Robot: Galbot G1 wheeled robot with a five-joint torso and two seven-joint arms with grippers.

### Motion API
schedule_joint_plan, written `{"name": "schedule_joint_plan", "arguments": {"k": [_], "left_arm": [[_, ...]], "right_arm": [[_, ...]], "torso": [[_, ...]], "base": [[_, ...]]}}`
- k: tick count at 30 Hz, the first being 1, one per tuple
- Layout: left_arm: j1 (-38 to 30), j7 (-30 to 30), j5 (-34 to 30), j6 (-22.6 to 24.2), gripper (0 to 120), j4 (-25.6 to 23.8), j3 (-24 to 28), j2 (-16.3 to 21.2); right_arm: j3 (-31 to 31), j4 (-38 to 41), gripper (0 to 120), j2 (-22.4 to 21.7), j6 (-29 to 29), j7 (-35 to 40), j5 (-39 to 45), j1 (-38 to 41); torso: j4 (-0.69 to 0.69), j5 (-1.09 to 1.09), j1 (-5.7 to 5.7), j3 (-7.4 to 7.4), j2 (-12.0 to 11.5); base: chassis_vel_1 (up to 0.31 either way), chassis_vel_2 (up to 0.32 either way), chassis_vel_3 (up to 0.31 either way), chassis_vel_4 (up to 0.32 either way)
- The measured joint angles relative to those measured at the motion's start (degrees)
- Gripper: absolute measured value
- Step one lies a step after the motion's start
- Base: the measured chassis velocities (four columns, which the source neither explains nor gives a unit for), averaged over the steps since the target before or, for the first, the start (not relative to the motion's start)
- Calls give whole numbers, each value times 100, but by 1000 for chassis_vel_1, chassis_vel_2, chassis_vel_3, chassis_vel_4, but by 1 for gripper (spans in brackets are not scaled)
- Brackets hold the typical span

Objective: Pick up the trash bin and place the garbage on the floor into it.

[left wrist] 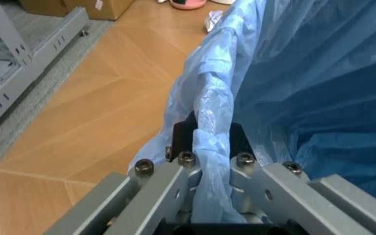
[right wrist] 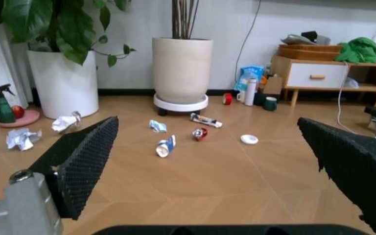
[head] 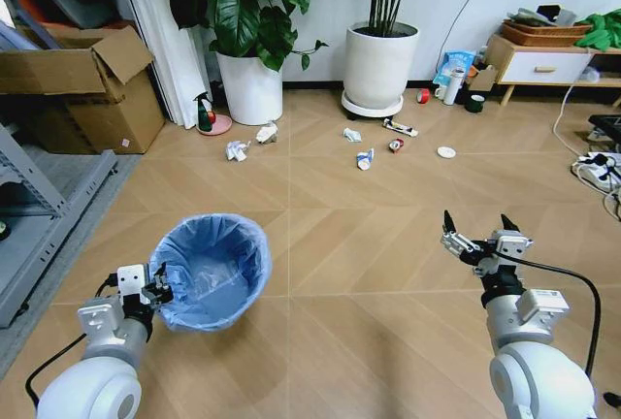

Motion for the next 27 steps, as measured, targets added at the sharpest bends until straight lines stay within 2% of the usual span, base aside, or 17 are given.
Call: {"name": "schedule_joint_plan", "arguments": {"k": [18,21,23,24,27], "left_arm": [[65,52,89,-46,0,-38,11,-28],[69,53,89,-49,0,-43,10,-31],[79,52,100,-54,0,-43,10,-45],[86,53,107,-59,0,-44,10,-56],[101,54,118,-64,0,-51,10,-69]], "right_arm": [[-26,-53,100,-2,10,-35,-13,55],[-34,-59,100,-2,10,-38,-16,62],[-43,-63,100,-2,10,-41,-17,65],[-44,-63,100,-3,10,-41,-18,65],[-47,-63,100,-2,10,-42,-19,65]], "torso": [[0,0,0,0,0],[-1,-5,0,0,0],[0,2,0,0,1],[0,-3,0,0,1],[1,0,0,0,0]], "base": [[-63,215,66,-211],[-75,235,66,-240],[-68,226,56,-213],[-73,221,81,-200],[-84,223,78,-214]]}}
